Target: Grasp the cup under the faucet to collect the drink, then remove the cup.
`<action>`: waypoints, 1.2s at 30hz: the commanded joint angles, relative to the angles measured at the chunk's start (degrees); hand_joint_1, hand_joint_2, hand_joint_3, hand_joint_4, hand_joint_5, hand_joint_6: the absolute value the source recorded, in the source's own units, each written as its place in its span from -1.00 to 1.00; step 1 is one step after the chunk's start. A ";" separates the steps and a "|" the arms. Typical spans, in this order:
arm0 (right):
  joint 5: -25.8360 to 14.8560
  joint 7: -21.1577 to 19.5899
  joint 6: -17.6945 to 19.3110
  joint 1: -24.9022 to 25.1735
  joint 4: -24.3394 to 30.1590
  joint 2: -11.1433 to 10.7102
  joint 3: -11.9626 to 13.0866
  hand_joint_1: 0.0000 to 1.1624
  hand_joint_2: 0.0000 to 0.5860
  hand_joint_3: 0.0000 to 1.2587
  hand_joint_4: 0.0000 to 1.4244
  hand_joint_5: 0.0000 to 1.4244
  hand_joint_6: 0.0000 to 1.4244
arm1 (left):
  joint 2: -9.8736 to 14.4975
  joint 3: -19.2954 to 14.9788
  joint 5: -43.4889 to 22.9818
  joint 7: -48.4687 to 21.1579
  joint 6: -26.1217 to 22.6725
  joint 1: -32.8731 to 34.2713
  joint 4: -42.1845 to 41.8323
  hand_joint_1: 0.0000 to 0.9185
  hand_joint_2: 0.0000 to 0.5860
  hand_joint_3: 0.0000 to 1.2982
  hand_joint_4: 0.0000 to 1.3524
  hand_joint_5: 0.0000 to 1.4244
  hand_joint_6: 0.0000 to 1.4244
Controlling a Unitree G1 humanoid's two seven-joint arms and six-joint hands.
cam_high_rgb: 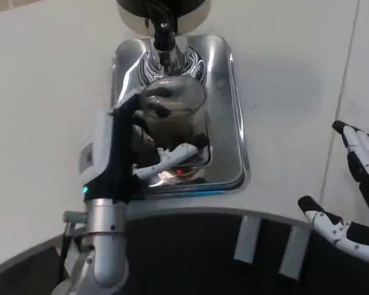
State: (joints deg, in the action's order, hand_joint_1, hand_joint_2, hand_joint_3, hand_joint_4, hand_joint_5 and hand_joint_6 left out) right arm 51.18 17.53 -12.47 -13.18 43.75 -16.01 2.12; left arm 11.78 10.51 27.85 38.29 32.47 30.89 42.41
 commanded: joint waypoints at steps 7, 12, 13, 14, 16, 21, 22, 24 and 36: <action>-1.19 -0.94 1.78 2.15 -2.71 -0.88 -0.90 -0.30 0.30 -1.00 -1.00 -1.00 -1.00 | 0.81 -3.34 -0.49 -0.71 0.00 -6.25 -9.16 0.68 -0.81 0.88 0.91 0.89 1.00; -1.05 -1.28 2.13 1.59 -2.70 -0.83 -0.91 -0.30 0.30 -1.00 -1.00 -1.00 -1.00 | 0.35 -3.93 -0.42 -0.78 0.17 -6.92 -10.44 0.68 -0.80 0.88 0.91 0.89 1.00; -0.97 -1.34 2.17 1.41 -2.57 -0.77 -0.97 -0.30 0.31 -1.00 -1.00 -1.00 -1.00 | 0.34 -4.00 -0.37 -0.83 0.23 -7.12 -10.96 0.68 -0.79 0.88 0.91 0.89 1.00; -0.92 -1.38 2.20 1.31 -2.50 -0.74 -1.00 -0.30 0.31 -1.00 -1.00 -1.00 -1.00 | 0.40 -4.10 -0.42 -1.00 0.33 -7.42 -11.63 0.68 -0.79 0.89 0.91 0.89 1.00; -1.00 -1.51 2.44 1.19 -2.35 -0.78 -1.00 -0.30 0.32 -1.00 -1.00 -1.00 -1.00 | 0.78 -4.40 -0.57 -1.48 0.61 -8.41 -13.38 0.68 -0.78 0.89 0.91 0.89 1.00; -1.42 -1.84 3.81 1.74 -2.53 -1.44 -0.89 -0.30 0.34 -1.00 -1.00 -1.00 -1.00 | 2.71 -6.39 -1.01 -3.56 1.48 -12.23 -19.22 0.68 -0.76 0.89 0.91 0.89 1.00; -1.62 -1.79 3.92 1.99 -2.78 -1.56 -0.89 -0.30 0.34 -1.00 -1.00 -1.00 -1.00 | 3.05 -6.76 -1.05 -3.98 1.57 -12.77 -19.89 0.68 -0.76 0.89 0.91 0.90 1.00; -1.95 -1.89 4.16 2.37 -3.19 -1.79 -0.87 -0.30 0.35 -1.00 -1.00 -1.00 -1.00 | 3.84 -7.37 -0.77 -4.67 1.86 -14.01 -20.97 0.68 -0.75 0.89 0.91 0.90 1.00; -0.02 -5.67 9.52 1.88 -3.06 -3.62 -2.59 -0.29 0.37 -1.00 -1.00 -1.00 -1.00 | 4.96 -9.75 -0.76 -8.24 4.80 -22.33 -31.16 0.68 -0.75 0.89 0.91 0.89 1.00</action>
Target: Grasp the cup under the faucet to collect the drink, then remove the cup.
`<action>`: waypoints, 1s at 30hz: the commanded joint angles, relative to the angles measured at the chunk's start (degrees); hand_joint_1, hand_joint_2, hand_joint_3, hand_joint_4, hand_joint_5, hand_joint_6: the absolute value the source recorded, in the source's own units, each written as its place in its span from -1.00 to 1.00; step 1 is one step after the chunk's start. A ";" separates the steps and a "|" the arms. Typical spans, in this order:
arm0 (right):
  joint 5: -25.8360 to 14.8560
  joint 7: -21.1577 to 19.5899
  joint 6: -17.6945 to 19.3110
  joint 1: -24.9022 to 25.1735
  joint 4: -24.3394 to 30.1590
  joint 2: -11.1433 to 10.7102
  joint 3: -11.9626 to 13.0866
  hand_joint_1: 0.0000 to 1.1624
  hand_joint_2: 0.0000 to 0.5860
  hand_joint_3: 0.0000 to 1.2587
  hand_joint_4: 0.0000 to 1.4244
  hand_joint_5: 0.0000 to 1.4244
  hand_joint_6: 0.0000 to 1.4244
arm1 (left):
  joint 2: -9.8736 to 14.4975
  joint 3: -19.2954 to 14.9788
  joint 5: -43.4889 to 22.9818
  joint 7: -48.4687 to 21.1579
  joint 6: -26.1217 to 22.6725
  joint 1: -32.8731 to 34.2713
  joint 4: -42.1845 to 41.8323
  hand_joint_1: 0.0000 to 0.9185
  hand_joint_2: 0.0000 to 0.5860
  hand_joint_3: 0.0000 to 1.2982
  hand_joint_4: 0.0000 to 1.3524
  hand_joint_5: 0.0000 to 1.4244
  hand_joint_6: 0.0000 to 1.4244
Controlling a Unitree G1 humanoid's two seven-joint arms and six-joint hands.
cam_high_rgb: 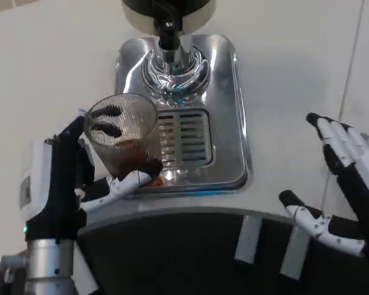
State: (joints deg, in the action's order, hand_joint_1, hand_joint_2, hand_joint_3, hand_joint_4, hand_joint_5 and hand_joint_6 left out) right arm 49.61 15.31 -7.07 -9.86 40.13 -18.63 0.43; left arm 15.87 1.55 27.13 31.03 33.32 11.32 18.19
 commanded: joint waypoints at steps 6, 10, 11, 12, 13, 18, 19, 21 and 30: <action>2.76 -7.75 10.79 -5.00 0.07 -3.19 -0.71 -0.38 0.50 -1.00 -1.00 -1.00 -1.00 | 1.53 -1.52 0.14 -4.59 7.10 -9.22 -14.80 0.68 -0.74 0.89 0.88 0.89 1.00; 3.02 -10.59 15.30 -8.17 -0.37 -4.63 -0.31 -0.45 0.60 -1.00 -1.00 -1.00 -1.00 | 1.62 -1.55 0.12 -6.69 9.25 -13.83 -19.42 0.68 -0.72 0.89 0.90 0.89 1.00; 2.98 -11.52 16.31 -8.91 -0.46 -4.80 -0.14 -0.49 0.64 -1.00 -1.00 -1.00 -1.00 | 1.59 -1.57 0.12 -7.26 9.65 -14.61 -20.33 0.67 -0.72 0.89 0.90 0.89 1.00; 2.94 -12.17 17.08 -9.41 -0.54 -4.87 0.02 -0.50 0.64 -1.00 -1.00 -1.00 -1.00 | 1.61 -1.55 0.14 -7.91 10.08 -15.37 -21.22 0.67 -0.71 0.89 0.90 0.89 1.00; 3.00 -12.90 17.94 -10.03 -0.56 -4.98 0.21 -0.50 0.64 -1.00 -1.00 -1.00 -1.00 | 1.56 -1.60 0.16 -8.43 10.36 -15.87 -21.82 0.67 -0.71 0.89 0.90 0.89 1.00; 2.80 -15.05 21.57 -12.90 -1.13 -5.43 0.96 -0.56 0.74 -1.00 -1.00 -1.00 -1.00 | 2.55 -1.48 0.08 -11.68 12.94 -18.80 -24.20 0.67 -0.71 0.89 0.91 0.89 1.00; 2.76 -15.12 21.99 -13.15 -1.27 -5.43 1.03 -0.57 0.75 -1.00 -1.00 -1.00 -1.00 | 2.49 -1.64 0.01 -12.13 13.25 -19.43 -24.64 0.67 -0.70 0.89 0.91 0.89 1.00; 2.81 -15.31 22.93 -13.54 -1.44 -5.39 0.83 -0.58 0.74 -1.00 -1.00 -1.00 -1.00 | 2.24 -1.86 -0.10 -12.83 13.64 -20.33 -25.35 0.67 -0.70 0.89 0.91 0.89 1.00; 2.19 -14.01 25.46 -15.40 1.18 -5.01 -0.03 -0.60 0.74 -1.00 -1.00 -1.00 -1.00 | 1.16 -1.87 0.77 -14.67 15.12 -24.38 -29.57 0.65 -0.68 0.89 0.91 0.89 1.00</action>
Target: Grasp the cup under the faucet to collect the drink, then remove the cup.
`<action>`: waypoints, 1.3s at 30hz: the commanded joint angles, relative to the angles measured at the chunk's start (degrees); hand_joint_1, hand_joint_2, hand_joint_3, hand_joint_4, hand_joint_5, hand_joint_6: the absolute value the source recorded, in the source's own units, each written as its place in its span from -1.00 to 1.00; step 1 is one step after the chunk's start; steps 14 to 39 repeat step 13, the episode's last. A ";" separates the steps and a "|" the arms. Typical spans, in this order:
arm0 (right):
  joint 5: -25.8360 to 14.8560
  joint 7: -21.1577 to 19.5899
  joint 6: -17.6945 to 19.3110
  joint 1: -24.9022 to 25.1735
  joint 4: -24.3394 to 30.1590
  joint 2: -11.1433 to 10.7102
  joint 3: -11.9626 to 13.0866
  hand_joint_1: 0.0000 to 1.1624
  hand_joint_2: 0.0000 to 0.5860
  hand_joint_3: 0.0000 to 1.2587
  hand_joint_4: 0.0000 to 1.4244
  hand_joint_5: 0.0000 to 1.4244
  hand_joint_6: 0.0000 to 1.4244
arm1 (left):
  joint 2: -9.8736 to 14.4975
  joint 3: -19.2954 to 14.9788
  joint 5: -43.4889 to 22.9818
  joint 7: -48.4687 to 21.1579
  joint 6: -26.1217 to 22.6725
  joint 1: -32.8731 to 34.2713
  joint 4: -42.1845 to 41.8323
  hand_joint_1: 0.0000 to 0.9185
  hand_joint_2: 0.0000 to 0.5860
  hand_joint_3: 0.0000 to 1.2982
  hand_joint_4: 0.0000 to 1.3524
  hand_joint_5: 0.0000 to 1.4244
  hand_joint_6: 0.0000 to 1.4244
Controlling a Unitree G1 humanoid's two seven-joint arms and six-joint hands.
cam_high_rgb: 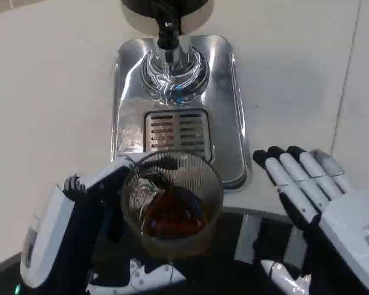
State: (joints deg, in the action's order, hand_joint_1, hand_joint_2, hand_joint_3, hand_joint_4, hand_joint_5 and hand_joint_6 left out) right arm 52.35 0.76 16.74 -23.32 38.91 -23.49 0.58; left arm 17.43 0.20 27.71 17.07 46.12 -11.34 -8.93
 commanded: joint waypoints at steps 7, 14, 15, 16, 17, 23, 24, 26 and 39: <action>-1.18 1.10 2.65 -5.07 5.27 0.69 0.28 -0.60 0.76 -1.00 -1.00 -1.00 -1.00 | -0.83 -1.00 0.17 -1.85 2.54 -3.29 -3.09 0.65 -0.67 0.89 0.92 0.89 1.00; -0.93 0.84 2.76 -5.86 5.50 1.53 0.24 -0.60 0.77 -1.00 -1.00 -1.00 -1.00 | -1.84 -1.08 0.25 -2.31 2.43 -3.66 -3.00 0.65 -0.66 0.89 0.93 0.89 1.00; -0.93 0.84 2.76 -5.86 5.50 1.53 0.24 -0.60 0.77 -1.00 -1.00 -1.00 -1.00 | -1.84 -1.08 0.25 -2.31 2.43 -3.66 -3.00 0.65 -0.66 0.89 0.93 0.89 1.00; -0.93 0.84 2.76 -5.86 5.50 1.53 0.24 -0.60 0.77 -1.00 -1.00 -1.00 -1.00 | -1.84 -1.08 0.25 -2.31 2.43 -3.66 -3.00 0.65 -0.66 0.89 0.93 0.89 1.00; -0.93 0.84 2.76 -5.86 5.50 1.53 0.24 -0.60 0.77 -1.00 -1.00 -1.00 -1.00 | -1.84 -1.08 0.25 -2.31 2.43 -3.66 -3.00 0.65 -0.66 0.89 0.93 0.89 1.00; -0.93 0.84 2.76 -5.86 5.50 1.53 0.24 -0.60 0.77 -1.00 -1.00 -1.00 -1.00 | -1.84 -1.08 0.25 -2.31 2.43 -3.66 -3.00 0.65 -0.66 0.89 0.93 0.89 1.00; -0.93 0.84 2.76 -5.86 5.50 1.53 0.24 -0.60 0.77 -1.00 -1.00 -1.00 -1.00 | -1.84 -1.08 0.25 -2.31 2.43 -3.66 -3.00 0.65 -0.66 0.89 0.93 0.89 1.00; -0.93 0.84 2.76 -5.86 5.50 1.53 0.24 -0.60 0.77 -1.00 -1.00 -1.00 -1.00 | -1.84 -1.08 0.25 -2.31 2.43 -3.66 -3.00 0.65 -0.66 0.89 0.93 0.89 1.00; -0.93 0.84 2.76 -5.86 5.50 1.53 0.24 -0.60 0.77 -1.00 -1.00 -1.00 -1.00 | -1.84 -1.08 0.25 -2.31 2.43 -3.66 -3.00 0.65 -0.66 0.89 0.93 0.89 1.00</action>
